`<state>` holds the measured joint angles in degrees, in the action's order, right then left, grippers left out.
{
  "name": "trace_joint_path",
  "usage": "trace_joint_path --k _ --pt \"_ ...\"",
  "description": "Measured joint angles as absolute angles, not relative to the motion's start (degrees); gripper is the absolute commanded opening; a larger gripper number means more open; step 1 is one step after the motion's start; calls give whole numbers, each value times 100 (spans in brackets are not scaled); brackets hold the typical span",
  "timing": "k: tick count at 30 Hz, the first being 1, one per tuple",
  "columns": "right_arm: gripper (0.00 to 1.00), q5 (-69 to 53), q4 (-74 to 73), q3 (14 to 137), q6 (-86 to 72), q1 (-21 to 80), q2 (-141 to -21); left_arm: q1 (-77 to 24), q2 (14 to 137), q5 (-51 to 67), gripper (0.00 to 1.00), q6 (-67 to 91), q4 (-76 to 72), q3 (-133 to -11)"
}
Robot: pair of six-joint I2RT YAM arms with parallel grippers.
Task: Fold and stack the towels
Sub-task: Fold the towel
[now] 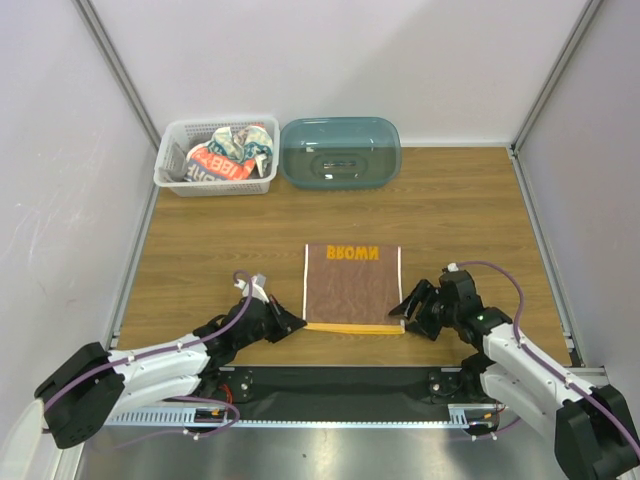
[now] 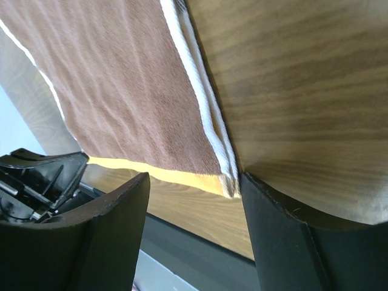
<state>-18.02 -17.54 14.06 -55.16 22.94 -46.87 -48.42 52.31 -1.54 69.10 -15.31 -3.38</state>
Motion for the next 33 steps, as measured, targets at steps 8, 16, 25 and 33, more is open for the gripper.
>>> trace_joint_path --k 8,16,25,33 --pt "67 -1782 -2307 1710 -5502 2477 -4974 -4842 5199 -187 0 6803 -1437 -357" --pt "42 -1747 -2344 1710 -5527 2536 -5162 -4842 5181 -209 0 6692 -1367 -419" --pt "21 -1649 -2414 1669 -5544 2561 -5168 -4842 5199 -252 0 6528 -1271 -508" --pt "0 -1511 -2521 1719 -5435 2580 -5124 -4845 4906 -395 0 6165 -845 -840"
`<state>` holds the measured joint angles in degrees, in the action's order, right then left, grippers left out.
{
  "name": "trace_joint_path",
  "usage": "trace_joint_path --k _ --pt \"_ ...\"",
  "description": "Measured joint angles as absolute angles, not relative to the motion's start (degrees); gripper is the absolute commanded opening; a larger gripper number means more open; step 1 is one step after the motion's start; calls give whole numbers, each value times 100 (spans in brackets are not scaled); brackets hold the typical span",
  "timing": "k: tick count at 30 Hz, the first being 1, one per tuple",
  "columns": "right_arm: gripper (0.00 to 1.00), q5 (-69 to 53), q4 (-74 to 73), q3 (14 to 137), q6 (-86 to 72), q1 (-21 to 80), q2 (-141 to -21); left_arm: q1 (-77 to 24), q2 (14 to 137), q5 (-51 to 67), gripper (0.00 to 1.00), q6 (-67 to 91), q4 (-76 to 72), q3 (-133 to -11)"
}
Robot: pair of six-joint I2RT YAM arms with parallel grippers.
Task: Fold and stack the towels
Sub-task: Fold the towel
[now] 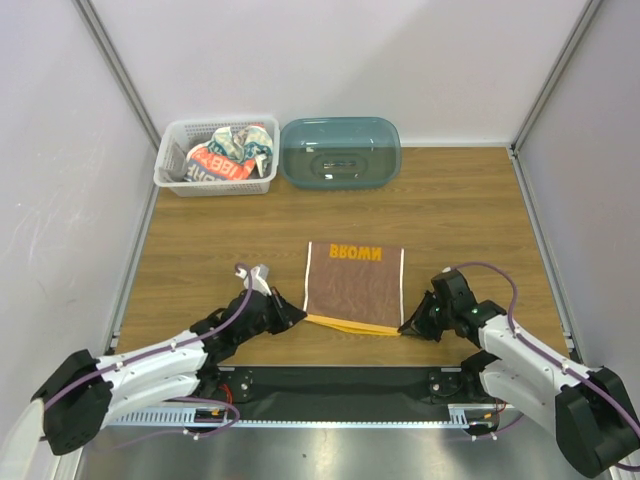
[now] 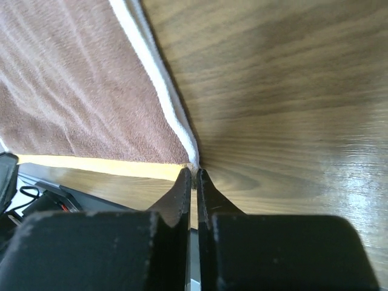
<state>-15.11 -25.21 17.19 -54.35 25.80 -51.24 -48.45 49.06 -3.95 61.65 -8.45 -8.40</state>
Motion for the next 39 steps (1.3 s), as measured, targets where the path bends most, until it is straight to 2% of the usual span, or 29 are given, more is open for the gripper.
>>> trace_joint_path --k 12,18,30,39 --pt "0 -1109 -2897 2998 -4858 2552 -5247 -4847 4908 -832 0 5481 -163 -1806" --pt "0 -1120 -2823 3623 -4491 2178 -5616 -4578 5129 -950 0 5188 -5 -2453" --pt "0 -1712 -2202 4119 -4106 1417 -6952 -3704 6517 -408 0 5000 -8 -3201" --pt "0 -2071 -1942 4436 -4040 1184 -7712 -3522 7223 -91 0 4665 -10 -3800"
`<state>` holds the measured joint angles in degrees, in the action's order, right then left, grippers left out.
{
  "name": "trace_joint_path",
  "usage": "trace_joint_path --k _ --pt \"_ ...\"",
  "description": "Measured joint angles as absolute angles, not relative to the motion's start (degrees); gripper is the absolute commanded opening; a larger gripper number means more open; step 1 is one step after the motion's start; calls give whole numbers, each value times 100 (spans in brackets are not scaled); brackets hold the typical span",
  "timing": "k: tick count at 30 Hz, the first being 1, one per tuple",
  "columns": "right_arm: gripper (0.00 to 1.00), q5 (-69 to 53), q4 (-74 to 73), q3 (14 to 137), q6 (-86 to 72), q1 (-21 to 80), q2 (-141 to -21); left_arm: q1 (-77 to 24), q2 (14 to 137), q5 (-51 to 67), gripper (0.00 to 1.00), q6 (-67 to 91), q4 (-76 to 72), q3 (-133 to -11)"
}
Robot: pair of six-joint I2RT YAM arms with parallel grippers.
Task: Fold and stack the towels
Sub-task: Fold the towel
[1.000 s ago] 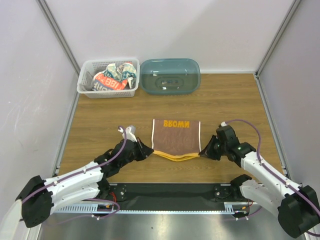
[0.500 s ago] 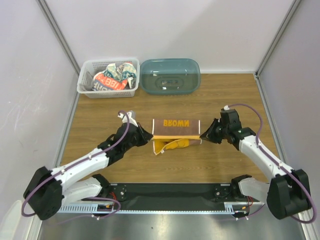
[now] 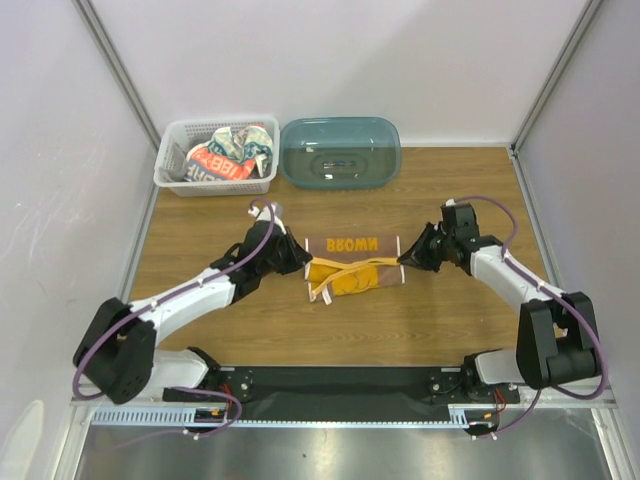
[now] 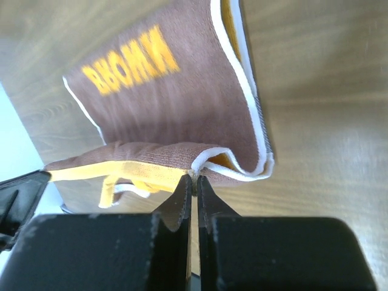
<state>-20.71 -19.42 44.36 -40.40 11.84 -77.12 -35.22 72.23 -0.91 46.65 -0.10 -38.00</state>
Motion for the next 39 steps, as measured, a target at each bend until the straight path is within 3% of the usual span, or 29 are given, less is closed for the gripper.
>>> trace_joint_path --k 14,20,31,34,36,37,39 --pt "0 -2414 -1415 5100 -4047 860 -8447 -2869 8079 591 0 4609 -169 -4169" --pt "0 -2502 -1455 5105 -4032 816 -8604 -2836 8071 1406 0 4600 -550 -4005" --pt "0 -2445 -1828 4414 -3741 810 -7682 -3553 7408 2196 1 4560 -657 -3085" --pt "0 -2436 -1990 3992 -3673 805 -7277 -3811 7253 2206 9 4722 -980 -2493" --pt "0 -2449 -2143 3763 -3616 803 -7098 -3894 7098 2167 19 4919 -1170 -2036" --pt "0 -2471 -2191 3656 -3590 808 -7032 -3916 7013 2139 30 5013 -1269 -1861" --pt "0 -2447 -2276 3465 -3564 803 -6919 -3953 6705 2080 38 5201 -1328 -1481"
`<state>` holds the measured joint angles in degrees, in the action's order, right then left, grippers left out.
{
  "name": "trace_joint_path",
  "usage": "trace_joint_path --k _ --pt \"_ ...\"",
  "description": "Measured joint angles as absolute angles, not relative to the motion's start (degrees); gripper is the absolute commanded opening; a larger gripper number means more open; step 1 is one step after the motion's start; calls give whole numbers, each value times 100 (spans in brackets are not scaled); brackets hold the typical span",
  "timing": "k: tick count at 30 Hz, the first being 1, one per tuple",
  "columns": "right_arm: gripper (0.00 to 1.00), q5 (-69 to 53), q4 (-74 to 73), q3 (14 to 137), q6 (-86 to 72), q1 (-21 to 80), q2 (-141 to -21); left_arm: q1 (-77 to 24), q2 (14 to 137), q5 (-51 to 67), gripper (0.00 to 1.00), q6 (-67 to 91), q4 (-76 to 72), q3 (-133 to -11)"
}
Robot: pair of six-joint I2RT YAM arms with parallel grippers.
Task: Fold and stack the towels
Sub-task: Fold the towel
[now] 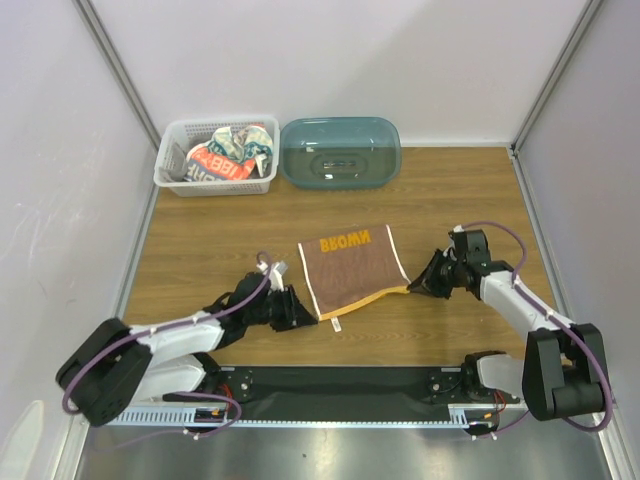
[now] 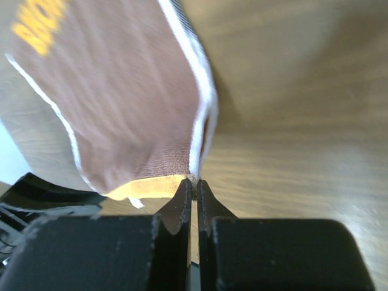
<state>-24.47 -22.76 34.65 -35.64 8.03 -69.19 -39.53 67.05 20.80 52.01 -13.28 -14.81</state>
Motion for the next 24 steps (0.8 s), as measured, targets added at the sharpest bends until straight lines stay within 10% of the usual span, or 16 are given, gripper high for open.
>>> trace_joint_path --k 8,24 --pt "0 -2438 -2377 2945 -3487 797 -6705 -4001 5655 1658 89 5627 -1450 -1125" --pt "0 -2447 -2373 2921 -3485 797 -6434 -4281 6932 1347 95 6989 -3028 -917"
